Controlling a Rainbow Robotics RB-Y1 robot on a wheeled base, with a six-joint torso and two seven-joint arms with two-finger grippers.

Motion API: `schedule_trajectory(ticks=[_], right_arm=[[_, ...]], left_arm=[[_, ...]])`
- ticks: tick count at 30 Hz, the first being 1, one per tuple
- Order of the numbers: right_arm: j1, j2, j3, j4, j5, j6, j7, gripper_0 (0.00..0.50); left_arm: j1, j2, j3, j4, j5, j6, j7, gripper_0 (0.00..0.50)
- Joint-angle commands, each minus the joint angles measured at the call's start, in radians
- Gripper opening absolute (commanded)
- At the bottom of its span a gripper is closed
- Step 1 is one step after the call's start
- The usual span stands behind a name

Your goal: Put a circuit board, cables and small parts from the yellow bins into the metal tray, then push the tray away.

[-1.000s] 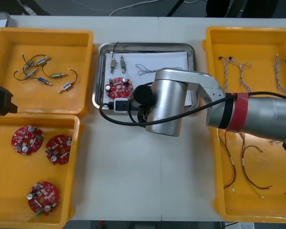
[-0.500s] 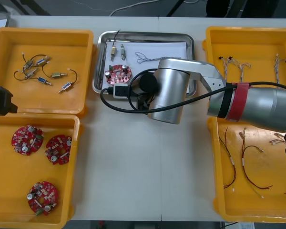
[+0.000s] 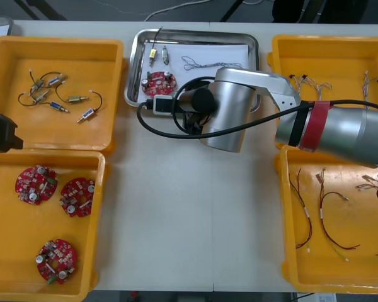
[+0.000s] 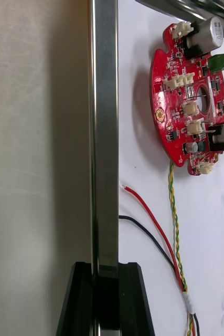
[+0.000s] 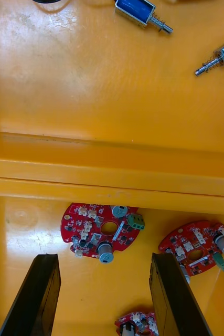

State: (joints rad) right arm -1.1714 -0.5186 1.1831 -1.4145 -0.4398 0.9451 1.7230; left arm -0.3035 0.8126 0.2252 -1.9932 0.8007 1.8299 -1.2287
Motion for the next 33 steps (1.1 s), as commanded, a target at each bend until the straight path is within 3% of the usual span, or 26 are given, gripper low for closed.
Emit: schedule_trajectory(ticks=[1,7,21,24,25,26,28,29,30,31,33], right_arm=[[-0.059,-0.012,0.009,0.028,0.042,-0.049,0.024,0.0],[-0.062,0.003,0.009,0.088,0.085,-0.115,0.032,0.0],[-0.074,0.011,0.009,0.143,0.084,-0.183,0.046,0.0],[-0.074,0.011,0.01,0.141,0.085,-0.183,0.047,0.128],[-0.074,0.011,0.009,0.14,0.084,-0.183,0.05,0.128],[-0.074,0.011,0.009,0.137,0.085,-0.183,0.055,0.284],[-0.074,0.011,0.009,0.134,0.084,-0.181,0.061,0.359],[-0.074,0.011,0.009,0.129,0.084,-0.181,0.07,0.445],[-0.074,0.011,0.009,0.129,0.084,-0.181,0.07,0.445],[-0.074,0.011,0.009,0.128,0.084,-0.181,0.081,0.495],[-0.074,0.011,0.009,0.121,0.084,-0.18,0.093,0.5]], left_arm=[[0.004,0.023,0.017,-0.029,0.008,0.005,-0.051,0.5],[0.004,0.023,0.017,-0.029,0.008,0.005,-0.051,0.5],[0.004,0.023,0.017,-0.029,0.008,0.005,-0.051,0.5],[0.004,0.023,0.017,-0.029,0.008,0.005,-0.051,0.5],[0.004,0.023,0.017,-0.029,0.008,0.005,-0.051,0.5],[0.004,0.023,0.017,-0.029,0.008,0.005,-0.051,0.5],[0.004,0.023,0.017,-0.029,0.008,0.005,-0.051,0.5],[0.004,0.023,0.017,-0.029,0.008,0.005,-0.051,0.5],[0.004,0.023,0.017,-0.029,0.008,0.005,-0.051,0.5],[0.004,0.023,0.017,-0.029,0.008,0.005,-0.051,0.5],[0.004,0.023,0.017,-0.029,0.008,0.005,-0.051,0.5]])
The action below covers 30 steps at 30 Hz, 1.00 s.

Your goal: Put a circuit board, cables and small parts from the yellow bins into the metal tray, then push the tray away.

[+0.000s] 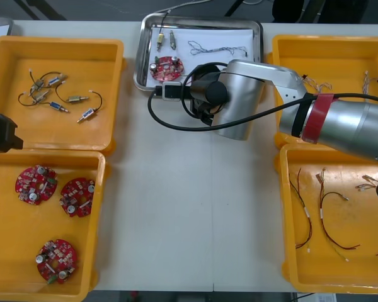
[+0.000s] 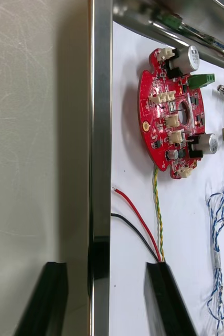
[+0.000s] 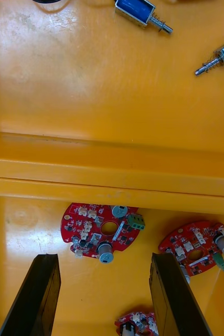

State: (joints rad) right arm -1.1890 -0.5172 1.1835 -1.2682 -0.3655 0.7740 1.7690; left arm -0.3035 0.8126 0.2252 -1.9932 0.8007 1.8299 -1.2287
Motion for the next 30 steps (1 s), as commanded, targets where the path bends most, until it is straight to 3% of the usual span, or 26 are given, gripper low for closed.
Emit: schedule_trajectory(ticks=[1,5,11,20,23,30], right_arm=[[-0.057,0.009,0.008,-0.025,0.01,-0.008,0.047,0.5],[-0.058,0.006,0.007,-0.051,0.01,0.018,0.063,0.5],[-0.057,0.006,-0.018,-0.149,0.0,0.163,0.075,0.5],[-0.055,0.006,-0.131,-0.283,-0.184,0.442,0.052,0.5],[-0.043,0.006,-0.186,-0.333,-0.253,0.559,-0.016,0.5],[0.009,0.0,-0.3,-0.456,-0.311,0.766,-0.161,0.5]], left_arm=[[0.004,0.023,0.017,-0.029,0.008,0.005,-0.051,0.5],[0.004,0.023,0.017,-0.029,0.008,0.005,-0.051,0.5],[0.004,0.023,0.017,-0.029,0.008,0.005,-0.051,0.5],[0.004,0.023,0.017,-0.029,0.008,0.005,-0.051,0.5],[0.004,0.023,0.017,-0.029,0.008,0.005,-0.051,0.5],[0.004,0.023,0.017,-0.029,0.008,0.005,-0.051,0.5]])
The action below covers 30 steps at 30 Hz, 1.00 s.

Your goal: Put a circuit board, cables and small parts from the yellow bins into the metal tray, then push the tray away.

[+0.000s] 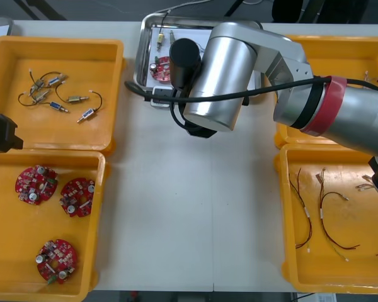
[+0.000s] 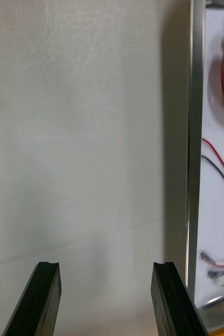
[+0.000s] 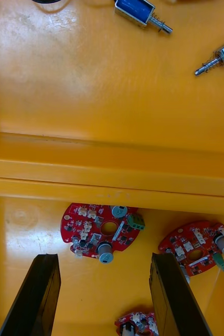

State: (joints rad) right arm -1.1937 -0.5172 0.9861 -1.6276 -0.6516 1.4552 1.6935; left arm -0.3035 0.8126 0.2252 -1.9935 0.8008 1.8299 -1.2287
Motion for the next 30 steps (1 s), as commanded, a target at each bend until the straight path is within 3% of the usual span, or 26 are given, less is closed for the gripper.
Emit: schedule_trajectory(ticks=[1,9,22,30], right_arm=[[0.019,-0.003,-0.11,-0.107,-0.03,0.099,-0.098,0.5],[0.102,-0.076,-0.211,-0.262,-0.094,0.246,-0.258,0.5],[0.309,-0.316,-0.452,-0.442,-0.323,0.327,-0.482,0.5],[0.433,-0.425,-0.566,-0.532,-0.338,0.39,-0.63,0.5]], left_arm=[[0.004,0.023,0.017,-0.028,0.008,0.005,-0.051,0.5],[0.004,0.023,0.017,-0.028,0.008,0.005,-0.051,0.5],[0.004,0.023,0.017,-0.028,0.008,0.005,-0.051,0.5],[0.004,0.023,0.017,-0.028,0.008,0.005,-0.051,0.5]])
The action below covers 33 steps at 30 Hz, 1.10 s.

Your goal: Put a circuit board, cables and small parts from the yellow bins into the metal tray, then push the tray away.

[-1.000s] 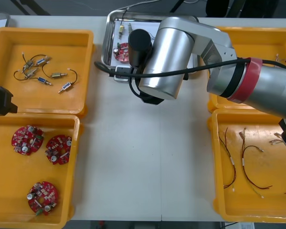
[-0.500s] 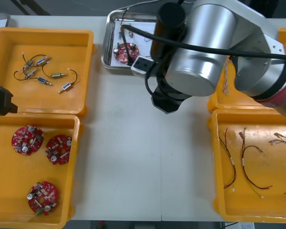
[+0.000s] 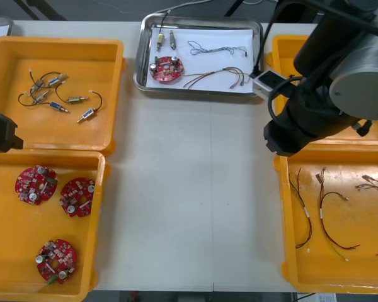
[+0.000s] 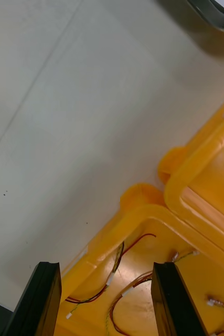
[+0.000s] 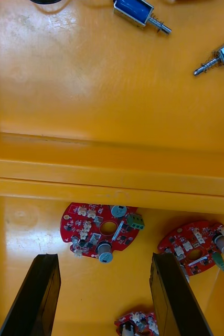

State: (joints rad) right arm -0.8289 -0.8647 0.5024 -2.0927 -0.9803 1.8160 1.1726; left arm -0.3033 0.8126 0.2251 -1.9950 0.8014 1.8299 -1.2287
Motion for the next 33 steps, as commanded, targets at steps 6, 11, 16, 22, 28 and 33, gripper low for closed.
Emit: schedule_trajectory(ticks=[6,11,16,22,28,33], right_arm=[[0.168,-0.123,-0.18,-0.093,-0.018,0.048,-0.209,0.5],[0.221,-0.146,-0.246,-0.093,-0.04,0.051,-0.257,0.5],[0.315,-0.152,-0.367,-0.092,-0.032,0.055,-0.254,0.5],[0.392,-0.154,-0.456,-0.092,0.014,0.06,-0.237,0.5],[0.433,-0.152,-0.492,-0.073,0.063,0.062,-0.217,0.5],[0.456,-0.135,-0.522,-0.053,0.068,0.06,-0.197,0.5]], left_arm=[[0.004,0.023,0.017,-0.027,0.007,0.005,-0.051,0.5],[0.004,0.023,0.017,-0.027,0.007,0.005,-0.051,0.5],[0.004,0.023,0.017,-0.027,0.007,0.005,-0.051,0.5],[0.004,0.023,0.017,-0.027,0.007,0.005,-0.051,0.5],[0.004,0.023,0.017,-0.027,0.007,0.005,-0.051,0.5],[0.004,0.023,0.017,-0.027,0.007,0.005,-0.051,0.5]])
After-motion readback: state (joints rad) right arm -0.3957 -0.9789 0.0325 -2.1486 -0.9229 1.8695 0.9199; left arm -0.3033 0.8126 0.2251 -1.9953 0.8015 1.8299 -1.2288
